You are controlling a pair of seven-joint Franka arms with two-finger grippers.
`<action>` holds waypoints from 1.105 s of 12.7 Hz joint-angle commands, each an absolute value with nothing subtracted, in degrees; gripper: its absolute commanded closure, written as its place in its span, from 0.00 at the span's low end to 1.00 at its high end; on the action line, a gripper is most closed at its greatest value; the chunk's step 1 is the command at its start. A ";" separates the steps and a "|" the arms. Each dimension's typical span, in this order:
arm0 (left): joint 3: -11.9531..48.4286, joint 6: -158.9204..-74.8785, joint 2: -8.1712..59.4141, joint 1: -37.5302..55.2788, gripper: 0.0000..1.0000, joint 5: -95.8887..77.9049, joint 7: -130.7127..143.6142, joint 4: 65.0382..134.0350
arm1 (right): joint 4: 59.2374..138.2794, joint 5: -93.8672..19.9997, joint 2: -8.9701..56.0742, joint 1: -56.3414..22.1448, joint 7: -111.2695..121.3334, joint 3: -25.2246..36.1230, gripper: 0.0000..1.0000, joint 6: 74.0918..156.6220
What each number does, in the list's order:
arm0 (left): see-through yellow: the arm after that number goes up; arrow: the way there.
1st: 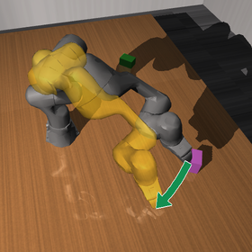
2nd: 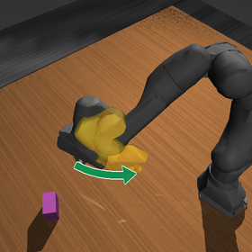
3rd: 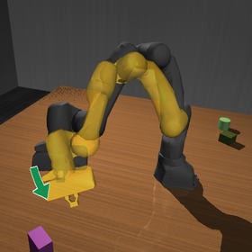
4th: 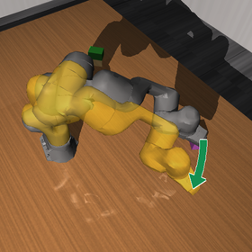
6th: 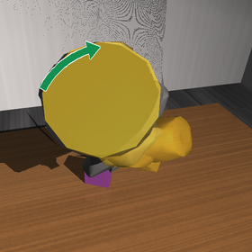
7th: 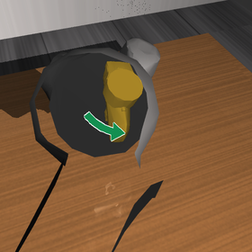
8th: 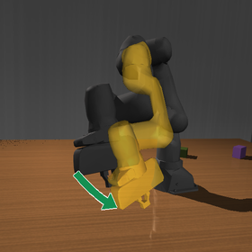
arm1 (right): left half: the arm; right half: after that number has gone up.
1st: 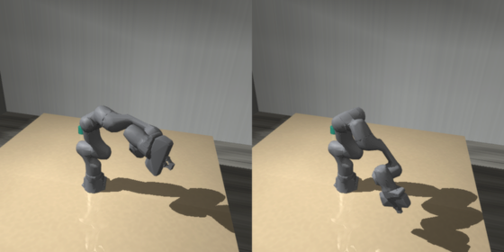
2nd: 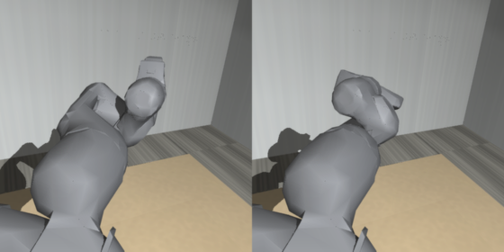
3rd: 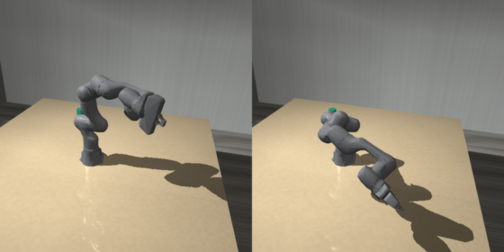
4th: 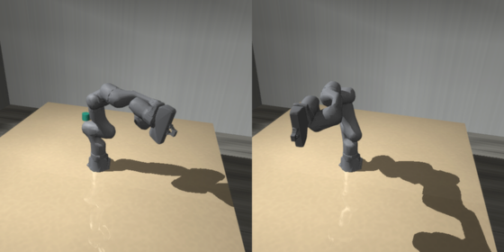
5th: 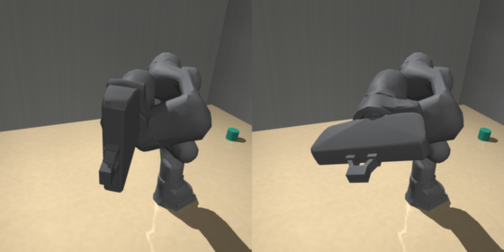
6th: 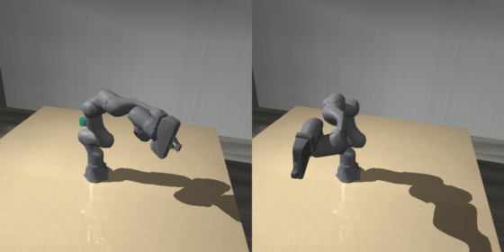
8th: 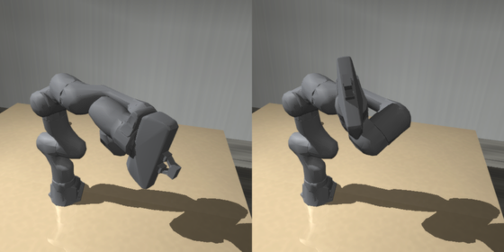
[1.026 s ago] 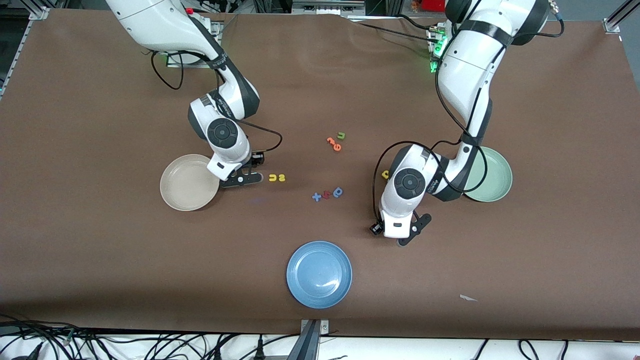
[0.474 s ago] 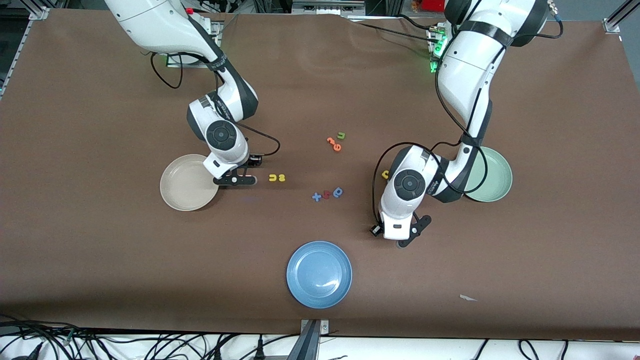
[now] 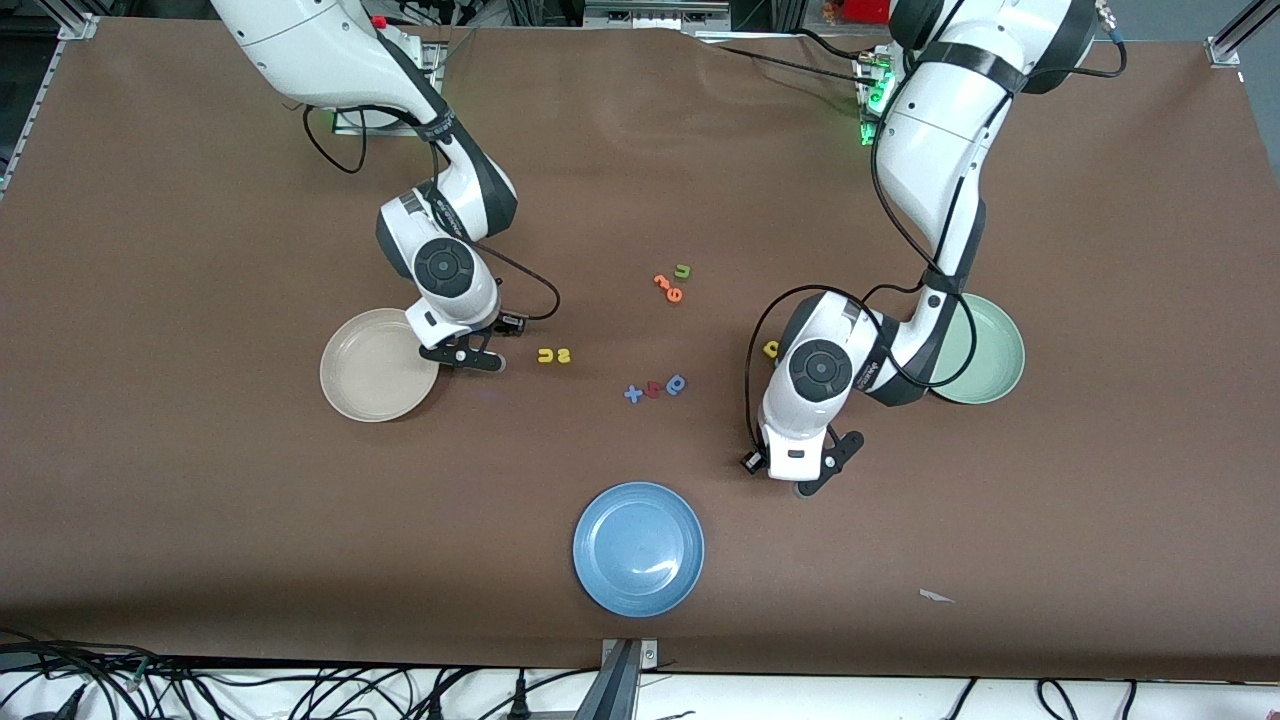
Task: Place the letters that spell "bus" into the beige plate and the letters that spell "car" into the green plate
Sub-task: 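Release the teal hook into the green plate with the left gripper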
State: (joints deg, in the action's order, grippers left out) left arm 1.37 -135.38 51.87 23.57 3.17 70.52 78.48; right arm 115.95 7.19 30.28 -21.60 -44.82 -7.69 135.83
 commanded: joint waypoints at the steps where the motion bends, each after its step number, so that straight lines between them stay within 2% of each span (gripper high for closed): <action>1: 2.11 -132.12 49.76 21.36 0.95 3.87 70.14 76.99 | 118.04 7.21 29.62 -21.09 -47.98 -7.82 0.45 137.55; 4: 2.02 -125.10 45.11 19.26 0.95 -0.41 62.97 76.99 | 119.26 7.12 28.75 -21.09 -49.48 -7.82 0.46 137.64; 7: 1.76 -111.67 39.04 14.43 0.95 -2.99 48.82 78.04 | 120.85 5.11 26.98 -21.09 -49.48 -7.73 0.49 137.72; 9: 1.67 -102.26 36.83 9.78 0.99 -2.99 37.59 78.66 | 121.55 3.26 27.07 -21.09 -49.83 -7.65 0.49 140.08; 11: 1.58 -99.67 34.29 4.51 1.00 -2.20 27.56 81.89 | 123.13 3.16 27.59 -21.09 -51.50 -7.65 0.49 145.52; 14: 1.58 -100.19 32.61 -2.79 1.00 1.74 14.63 87.00 | 124.45 3.16 27.25 -21.18 -51.50 -7.65 0.50 146.43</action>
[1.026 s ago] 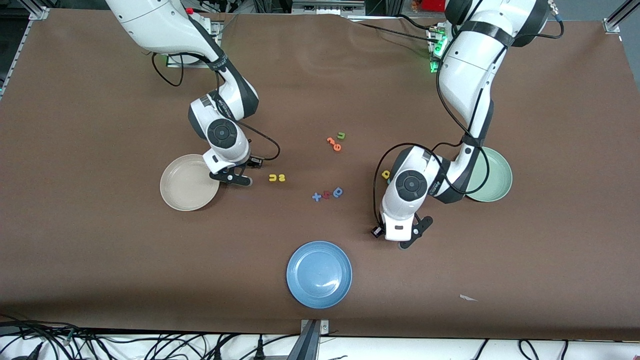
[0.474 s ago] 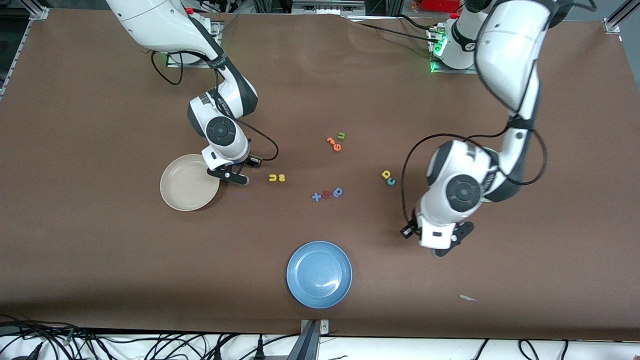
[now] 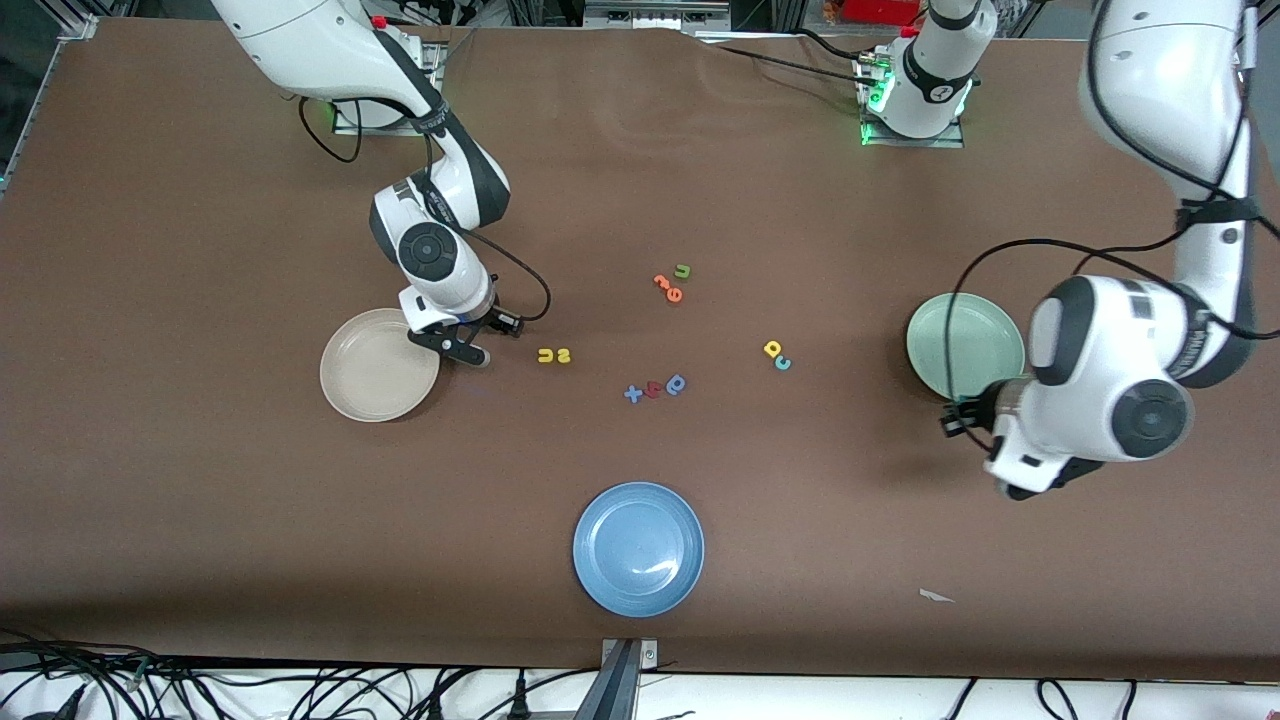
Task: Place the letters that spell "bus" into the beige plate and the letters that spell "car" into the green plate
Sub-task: 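Release the teal hook into the green plate with the left gripper, then release the teal b into the cream plate with the right gripper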
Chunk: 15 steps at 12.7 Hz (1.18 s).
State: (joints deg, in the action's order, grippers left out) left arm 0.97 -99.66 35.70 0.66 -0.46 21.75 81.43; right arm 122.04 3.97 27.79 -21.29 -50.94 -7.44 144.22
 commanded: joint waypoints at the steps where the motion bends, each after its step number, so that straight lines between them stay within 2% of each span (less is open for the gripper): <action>1: 1.58 -101.85 32.78 -4.64 1.00 3.41 11.54 88.40 | 124.54 3.16 27.07 -21.18 -51.50 -7.65 0.54 146.43; 2: 1.50 -105.00 32.61 -6.05 1.00 4.12 9.34 91.55 | 124.54 3.16 27.07 -21.18 -51.50 -7.65 0.58 146.43; 5: 1.58 -112.31 32.52 -7.29 1.00 5.27 8.26 97.80 | 124.45 3.25 27.07 -21.09 -50.81 -7.65 0.85 145.99; 9: 1.76 -112.59 30.24 -7.03 0.94 5.10 8.26 102.12 | 124.28 3.25 26.20 -21.09 -50.19 -7.65 0.86 145.55; 11: 2.46 -112.59 30.06 -6.94 0.78 5.01 8.35 102.65 | 123.14 3.25 23.57 -21.09 -50.01 -7.56 0.86 140.66; 15: 2.55 -112.41 29.97 -6.86 0.22 4.48 8.44 102.75 | 116.56 3.25 20.31 -21.09 -43.71 -4.59 0.86 127.29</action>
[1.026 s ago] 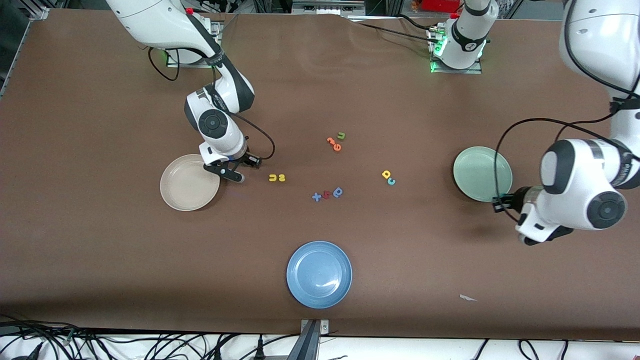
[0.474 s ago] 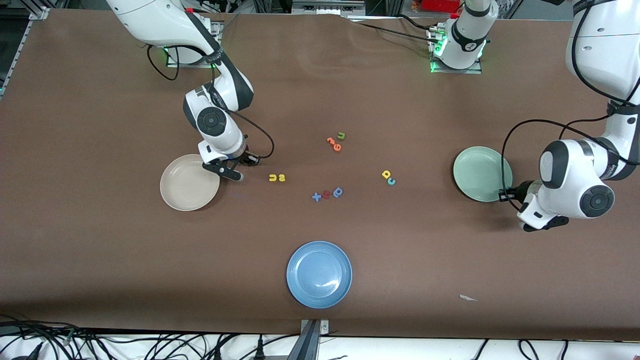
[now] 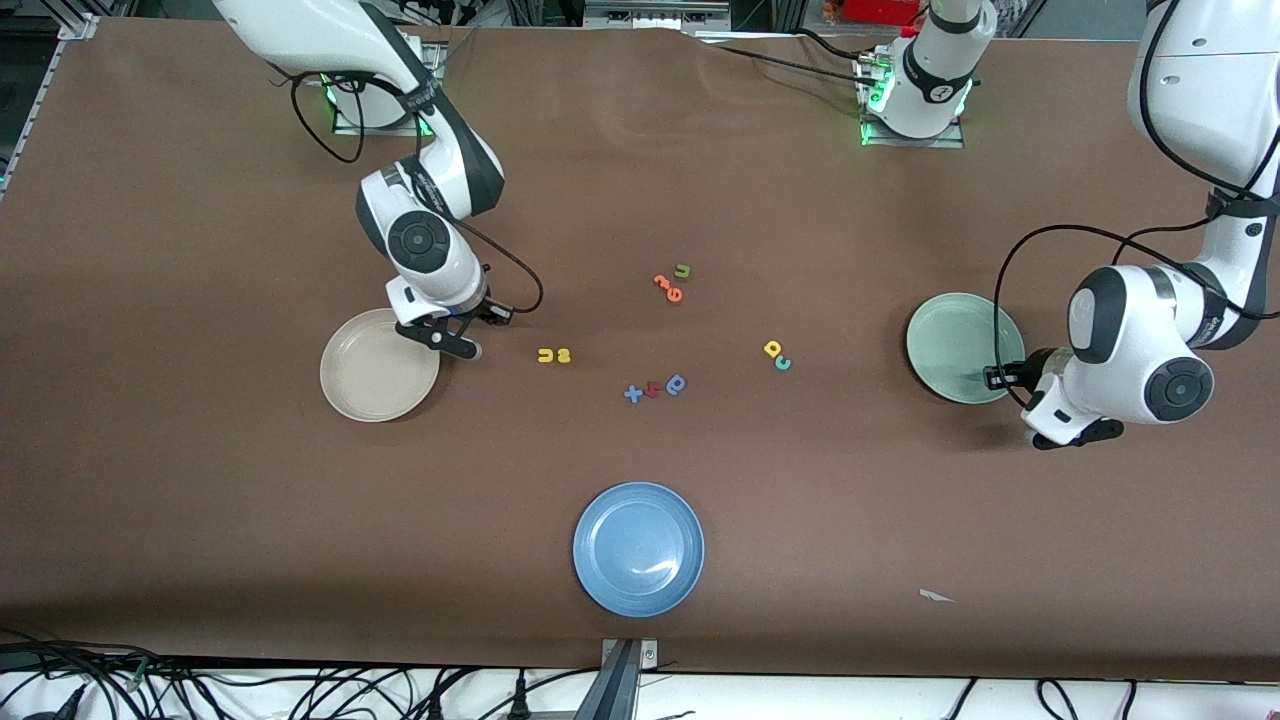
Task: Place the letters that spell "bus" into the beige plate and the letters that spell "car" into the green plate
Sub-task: 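Release the teal b into the cream plate with the right gripper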
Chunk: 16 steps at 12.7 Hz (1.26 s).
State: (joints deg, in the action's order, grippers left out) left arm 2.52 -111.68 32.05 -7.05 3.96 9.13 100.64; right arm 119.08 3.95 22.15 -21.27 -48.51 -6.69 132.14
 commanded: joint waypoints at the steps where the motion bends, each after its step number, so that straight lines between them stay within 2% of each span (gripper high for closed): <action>1: 2.55 -112.33 29.97 -6.86 0.00 4.48 8.44 102.48 | 115.24 3.25 19.61 -21.09 -40.29 -3.00 0.86 124.83; 4: 2.72 -111.97 28.48 -6.07 0.00 4.22 9.58 100.99 | 112.07 3.16 19.25 -21.09 -29.74 2.27 0.86 119.89; 6: 7.97 -109.96 26.81 -5.45 0.00 4.04 16.74 101.16 | 112.06 3.08 20.03 -20.66 -22.71 5.87 0.86 120.67; 10: 19.75 -112.40 28.73 -5.19 0.00 3.78 40.03 101.51 | 112.85 1.05 25.30 -17.41 -18.20 6.24 0.86 126.98; 13: 23.46 -119.07 32.24 -3.18 0.00 3.78 55.57 101.87 | 113.29 1.05 28.21 -17.14 -17.84 6.24 0.85 129.72; 14: 23.47 -121.09 33.30 -1.42 0.00 3.78 61.64 101.95 | 113.29 1.05 28.82 -17.14 -17.93 6.24 0.82 129.81; 15: 23.47 -122.85 34.62 -0.01 0.00 3.78 66.40 102.04 | 113.29 1.05 29.18 -17.14 -18.45 6.24 0.57 129.73; 16: 23.38 -125.39 36.19 1.22 0.01 3.87 71.49 102.22 | 113.20 1.05 28.66 -17.14 -18.89 6.24 0.03 129.03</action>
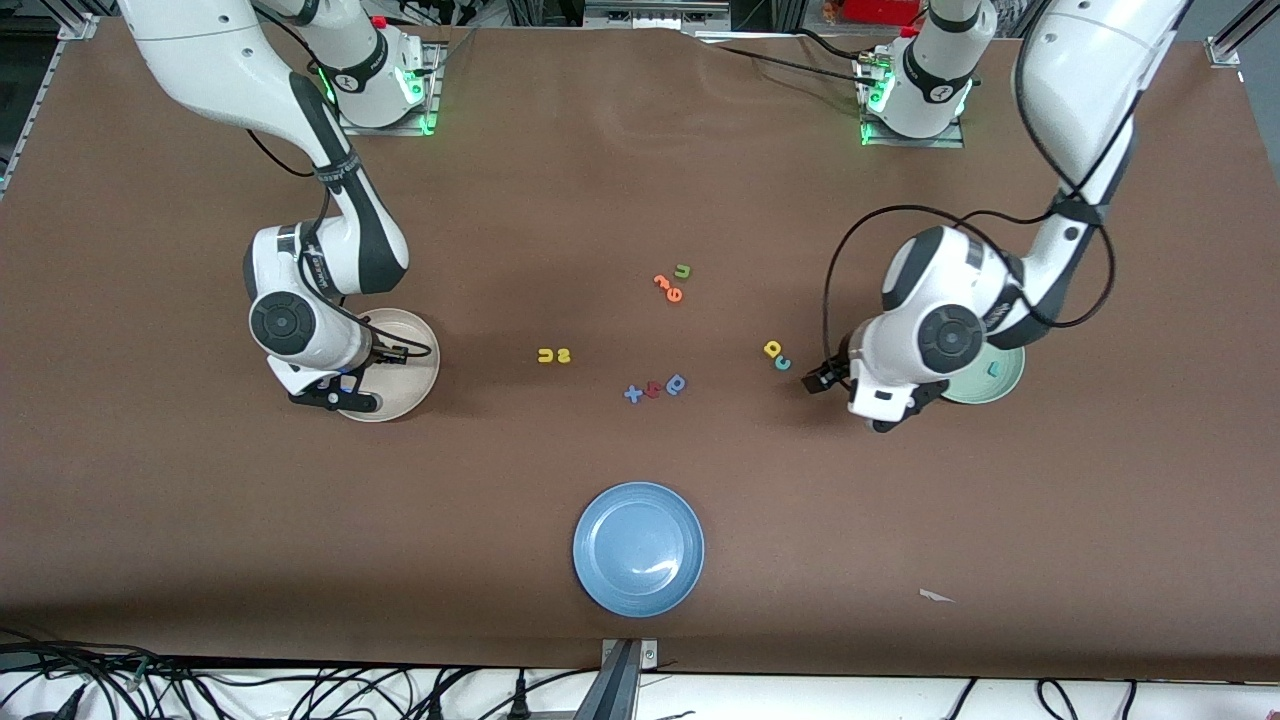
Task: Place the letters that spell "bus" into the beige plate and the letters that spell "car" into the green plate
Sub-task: 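Release the teal b into the cream plate with the right gripper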
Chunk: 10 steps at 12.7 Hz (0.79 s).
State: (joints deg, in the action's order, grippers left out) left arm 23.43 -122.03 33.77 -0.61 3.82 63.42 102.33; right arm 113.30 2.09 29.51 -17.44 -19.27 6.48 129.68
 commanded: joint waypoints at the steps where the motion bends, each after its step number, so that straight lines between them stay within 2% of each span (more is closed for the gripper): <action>1: 23.38 -128.47 37.86 1.93 0.01 4.48 76.59 102.30 | 112.94 1.05 27.43 -17.14 -18.72 6.24 0.00 127.20; 4: 23.20 -131.92 39.99 4.21 0.01 4.66 82.95 103.36 | 110.32 1.14 25.05 -17.49 -18.29 5.80 0.00 123.14; 10: 23.03 -131.84 40.25 4.48 0.01 4.66 83.23 103.71 | 99.07 1.14 23.99 -17.75 -19.34 4.04 0.00 106.98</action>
State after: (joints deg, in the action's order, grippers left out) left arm 23.27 -131.51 40.89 4.41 3.88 82.16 103.13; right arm 102.33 2.05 23.88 -17.91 -19.39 4.38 111.33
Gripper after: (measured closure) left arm 0.009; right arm 0.000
